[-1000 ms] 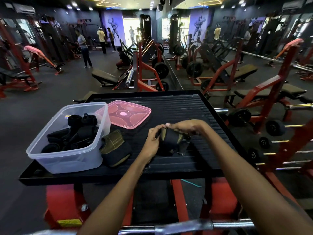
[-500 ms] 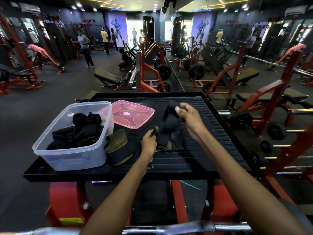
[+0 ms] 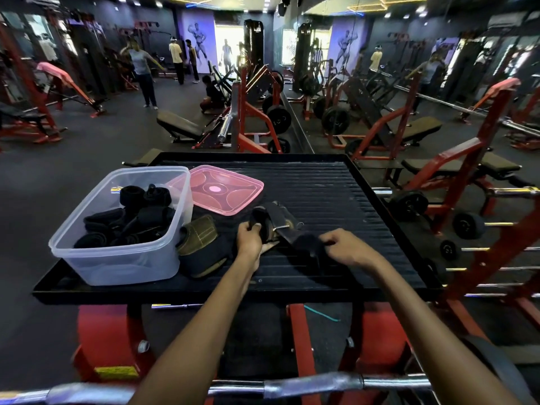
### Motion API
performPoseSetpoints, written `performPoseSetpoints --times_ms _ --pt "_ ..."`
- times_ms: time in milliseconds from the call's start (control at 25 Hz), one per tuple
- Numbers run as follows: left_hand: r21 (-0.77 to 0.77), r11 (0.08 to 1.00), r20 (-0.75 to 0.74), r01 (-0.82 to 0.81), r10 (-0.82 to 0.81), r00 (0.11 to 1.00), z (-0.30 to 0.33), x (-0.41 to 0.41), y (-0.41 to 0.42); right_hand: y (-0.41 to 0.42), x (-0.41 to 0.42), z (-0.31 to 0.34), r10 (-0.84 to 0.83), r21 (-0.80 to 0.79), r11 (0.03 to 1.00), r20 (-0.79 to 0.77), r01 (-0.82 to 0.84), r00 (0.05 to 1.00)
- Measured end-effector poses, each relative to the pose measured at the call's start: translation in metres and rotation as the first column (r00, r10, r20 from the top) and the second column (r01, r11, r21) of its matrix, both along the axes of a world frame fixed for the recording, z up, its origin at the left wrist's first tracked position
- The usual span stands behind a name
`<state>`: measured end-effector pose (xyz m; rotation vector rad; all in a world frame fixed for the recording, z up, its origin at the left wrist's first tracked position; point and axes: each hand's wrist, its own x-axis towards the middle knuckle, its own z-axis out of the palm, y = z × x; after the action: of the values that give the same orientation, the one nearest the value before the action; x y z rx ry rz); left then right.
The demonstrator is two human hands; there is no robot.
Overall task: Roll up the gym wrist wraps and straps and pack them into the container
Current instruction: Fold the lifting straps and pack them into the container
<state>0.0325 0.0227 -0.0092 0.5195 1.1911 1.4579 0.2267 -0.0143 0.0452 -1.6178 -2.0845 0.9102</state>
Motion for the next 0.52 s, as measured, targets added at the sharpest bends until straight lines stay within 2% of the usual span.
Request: performPoseSetpoints --times_ms 40,120,200,360,440,520 --pt "0.005 1.0 -0.018 0.005 -0.005 1.0 0.002 0.001 -0.002 0.006 -0.002 -0.002 -0.052 0.043 0.998 0.044 0.05 0.998" --pt "0.041 0.999 -0.054 0.027 -0.025 0.998 0.003 0.002 -0.005 0.014 -0.013 0.002 -0.199 0.161 0.962 -0.14 0.221 0.97" --pt "0.095 0.992 -0.056 0.082 -0.077 0.995 0.006 0.003 -0.009 0.021 -0.03 0.01 -0.233 0.179 0.94 -0.283 0.29 0.93" --pt "0.119 0.966 -0.101 0.228 -0.216 0.971 0.009 0.006 -0.016 0.027 -0.057 -0.003 -0.072 -0.017 0.997 -0.308 0.07 0.949" --pt "0.09 0.979 -0.21 0.181 -0.159 0.965 0.004 0.004 -0.012 0.024 -0.059 -0.013 0.005 -0.038 0.999 -0.351 -0.02 0.936" --pt "0.086 0.992 -0.367 0.092 -0.054 0.929 -0.002 0.001 -0.008 0.018 -0.056 -0.017 0.024 -0.013 0.999 -0.342 -0.03 0.94"
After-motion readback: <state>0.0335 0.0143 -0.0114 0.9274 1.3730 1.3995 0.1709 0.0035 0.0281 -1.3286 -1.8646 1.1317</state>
